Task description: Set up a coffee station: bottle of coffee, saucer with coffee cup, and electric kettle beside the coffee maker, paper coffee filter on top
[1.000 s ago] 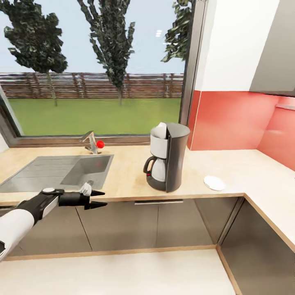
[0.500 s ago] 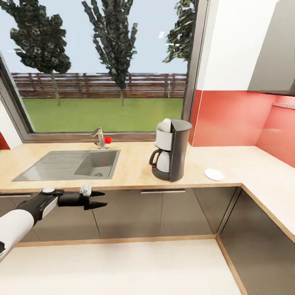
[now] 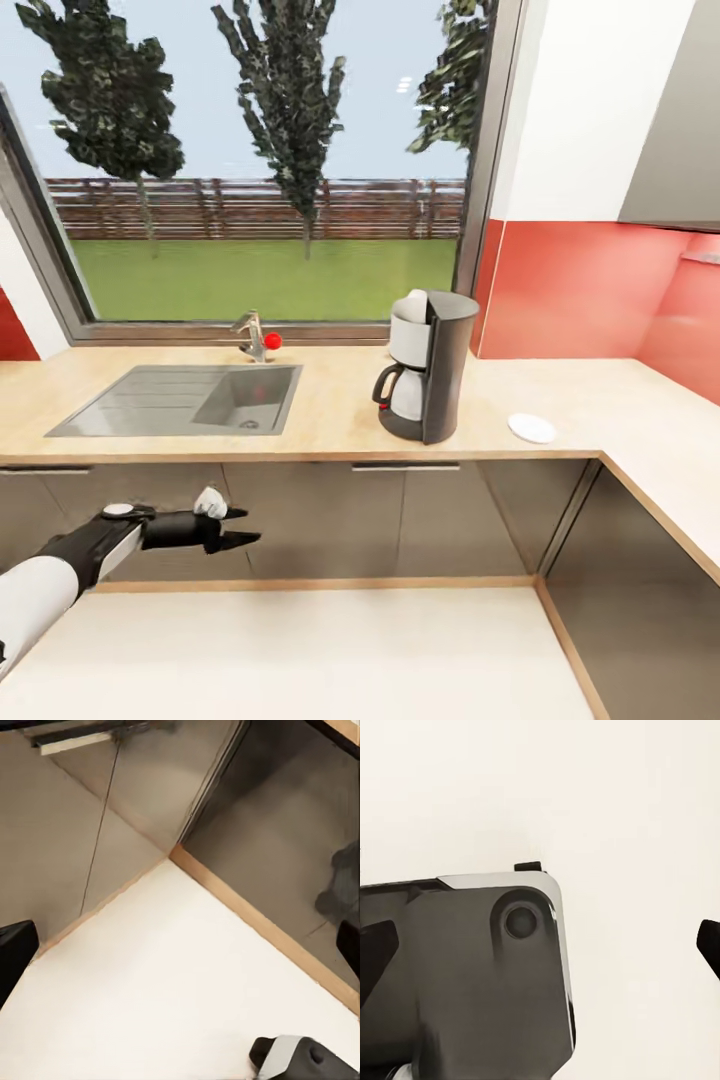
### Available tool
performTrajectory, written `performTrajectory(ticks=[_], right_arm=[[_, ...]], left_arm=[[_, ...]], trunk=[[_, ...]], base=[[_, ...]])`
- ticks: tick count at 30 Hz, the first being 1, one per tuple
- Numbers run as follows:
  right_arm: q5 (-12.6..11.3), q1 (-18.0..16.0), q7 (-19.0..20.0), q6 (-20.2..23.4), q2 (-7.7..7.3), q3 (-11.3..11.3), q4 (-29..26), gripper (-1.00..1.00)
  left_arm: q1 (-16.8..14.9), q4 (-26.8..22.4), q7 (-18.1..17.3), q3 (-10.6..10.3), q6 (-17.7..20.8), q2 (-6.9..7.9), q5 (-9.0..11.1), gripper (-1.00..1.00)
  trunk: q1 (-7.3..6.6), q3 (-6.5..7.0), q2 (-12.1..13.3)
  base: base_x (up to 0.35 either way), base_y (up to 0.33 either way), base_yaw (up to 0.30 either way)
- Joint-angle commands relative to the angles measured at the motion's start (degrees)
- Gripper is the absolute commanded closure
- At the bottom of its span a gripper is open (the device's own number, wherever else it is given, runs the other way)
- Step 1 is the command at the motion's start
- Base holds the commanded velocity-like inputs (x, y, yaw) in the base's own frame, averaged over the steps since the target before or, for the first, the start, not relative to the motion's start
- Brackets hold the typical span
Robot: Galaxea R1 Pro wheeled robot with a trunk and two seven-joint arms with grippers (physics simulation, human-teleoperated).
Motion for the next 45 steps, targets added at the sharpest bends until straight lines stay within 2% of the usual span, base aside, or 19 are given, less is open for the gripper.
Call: performTrajectory(ticks=[1, 3, 6, 9, 12, 14, 16, 17, 19, 22, 23, 26, 27, 30, 31, 34, 37, 45], right_arm=[[-0.38, -0.03, 0.03, -0.17, 0.07, -0.03, 0.04, -1.00], [-0.37, -0.03, 0.03, -0.14, 0.15, 0.00, 0.06, -1.00], [-0.36, -0.03, 0.05, -0.12, 0.26, 0.02, 0.08, -1.00], [-0.36, -0.03, 0.08, -0.12, 0.29, 0.06, 0.08, -1.00], [-0.36, -0.03, 0.11, -0.05, 0.31, 0.10, 0.09, -1.00], [-0.36, -0.03, 0.11, -0.04, 0.33, 0.16, -0.04, -1.00], [-0.23, -0.03, 0.26, 0.04, 0.34, 0.34, -0.41, -1.00], [-0.18, -0.03, 0.31, 0.08, 0.22, 0.39, -0.78, -1.00], [0.08, -0.03, 0.37, 0.13, -0.03, 0.47, -3.46, -1.00], [1.54, -0.03, 0.57, 0.24, -0.23, 0.53, -7.42, -1.00], [2.07, -0.03, 0.58, 0.24, -0.23, 0.54, -8.00, -1.00], [5.58, -0.03, 0.63, 0.28, -0.19, 0.49, -11.97, -1.00], [6.06, -0.03, 0.63, 0.31, -0.16, 0.49, -12.82, -1.00], [7.70, -0.03, 0.66, 0.39, 0.00, 0.47, -17.35, -1.00], [7.84, -0.03, 0.69, 0.40, 0.02, 0.47, -17.80, -1.00], [8.13, -0.03, 0.67, 0.37, 0.14, 0.55, -17.71, -1.00], [8.22, -0.03, 0.67, 0.34, 0.13, 0.50, -15.86, -1.00], [8.25, -0.03, 0.65, 0.24, 0.06, 0.60, -14.06, -1.00]], left_arm=[[0.88, 0.07, 2.29, -0.42, 0.09, 0.07, 0.37, -1.00], [2.70, 0.39, 5.64, -0.48, 0.11, 0.09, 0.18, -1.00], [7.76, 1.04, 12.24, -0.63, 0.09, 0.12, -0.04, -1.00], [11.72, 1.20, 16.49, -0.72, 0.10, 0.14, -0.11, -1.00], [17.52, 1.28, 22.71, -0.88, 0.27, 0.10, -0.20, -1.00], [20.87, 1.53, 28.00, -0.92, 0.72, 0.02, -0.24, -1.00], [24.78, 3.62, 36.01, -0.95, 2.36, -0.44, 0.02, -1.00], [25.38, 4.61, 37.37, -0.95, 3.40, -0.97, 0.13, -1.00], [26.14, 7.85, 39.72, -0.84, 6.13, -3.41, 0.09, -1.00], [26.47, 11.91, 43.39, -0.91, 7.57, -6.72, -0.19, -1.00], [26.51, 12.43, 44.41, -0.92, 7.68, -7.30, -0.21, -1.00], [26.75, 14.79, 52.78, -0.94, 8.01, -9.67, -0.17, -1.00], [26.87, 15.06, 54.46, -0.94, 8.01, -9.88, -0.09, -1.00], [27.84, 15.93, 65.12, -0.74, 7.96, -11.42, 0.41, -1.00], [28.27, 16.01, 67.21, -0.66, 7.96, -12.08, 0.52, -1.00], [31.34, 16.13, 70.20, -0.51, 7.64, -13.69, 0.75, -1.00], [34.00, 16.05, 70.73, -0.51, 7.47, -14.51, 0.89, -1.00], [35.22, 15.55, 71.12, -0.32, 7.51, -15.22, 1.32, -1.00]], trunk=[[0.04, -0.12, -0.13], [0.04, -0.12, -0.13], [0.04, -0.14, -0.13], [0.04, -0.19, -0.13], [0.04, -0.29, -0.13], [0.04, -0.36, -0.13], [0.04, -0.44, -0.13], [0.04, -0.48, -0.13], [0.04, -0.56, -0.13], [0.04, -0.68, -0.13], [0.04, -0.72, -0.13], [0.04, -0.84, -0.13], [0.04, -0.88, -0.13], [0.04, -1.01, -0.13], [0.04, -1.05, -0.13], [0.04, -1.18, -0.13], [0.04, -1.31, -0.13], [0.04, -1.65, -0.13]], base=[[0.000, 0.000, 0.250], [0.000, 0.000, 0.261], [0.000, 0.000, 0.270], [0.000, 0.000, 0.273], [0.000, 0.000, 0.268], [0.000, 0.000, 0.261], [0.000, 0.000, 0.259], [0.000, 0.000, 0.258], [0.000, 0.000, 0.258], [0.000, 0.000, 0.258], [0.000, 0.000, 0.258], [0.000, 0.000, 0.258], [0.000, 0.000, 0.258], [0.000, 0.000, 0.258], [0.000, 0.000, 0.258], [0.000, 0.000, 0.258], [0.000, 0.000, 0.258], [0.000, 0.000, 0.258]])
